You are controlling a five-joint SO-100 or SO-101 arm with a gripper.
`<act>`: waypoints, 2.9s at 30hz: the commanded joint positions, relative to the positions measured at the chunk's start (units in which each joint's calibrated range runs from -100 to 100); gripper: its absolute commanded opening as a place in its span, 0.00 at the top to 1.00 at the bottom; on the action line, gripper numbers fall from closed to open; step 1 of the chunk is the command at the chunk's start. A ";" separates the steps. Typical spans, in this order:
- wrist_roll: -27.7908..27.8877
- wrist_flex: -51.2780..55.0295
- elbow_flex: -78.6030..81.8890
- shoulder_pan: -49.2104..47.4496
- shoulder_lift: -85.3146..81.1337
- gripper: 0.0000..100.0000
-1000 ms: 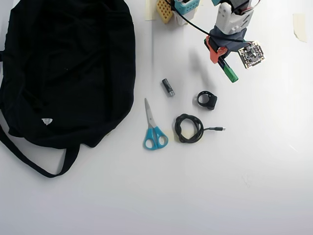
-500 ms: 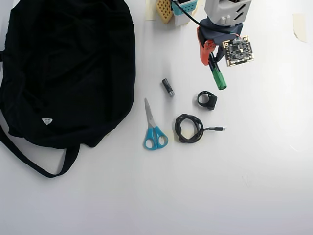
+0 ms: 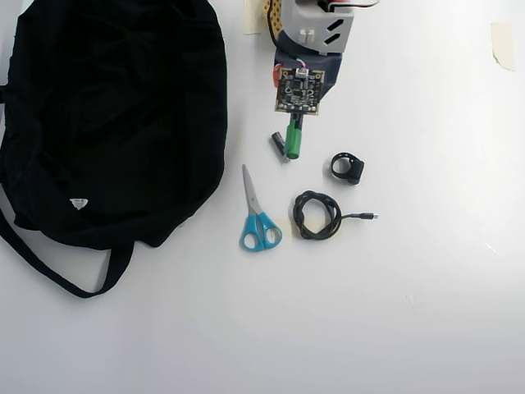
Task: Put the green marker into the black bag
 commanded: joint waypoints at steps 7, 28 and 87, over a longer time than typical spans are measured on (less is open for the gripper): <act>-4.98 -5.31 -2.54 12.13 -0.53 0.98; -4.67 -21.16 -18.89 51.02 32.83 0.98; 2.04 -11.59 77.34 -7.47 -78.37 0.98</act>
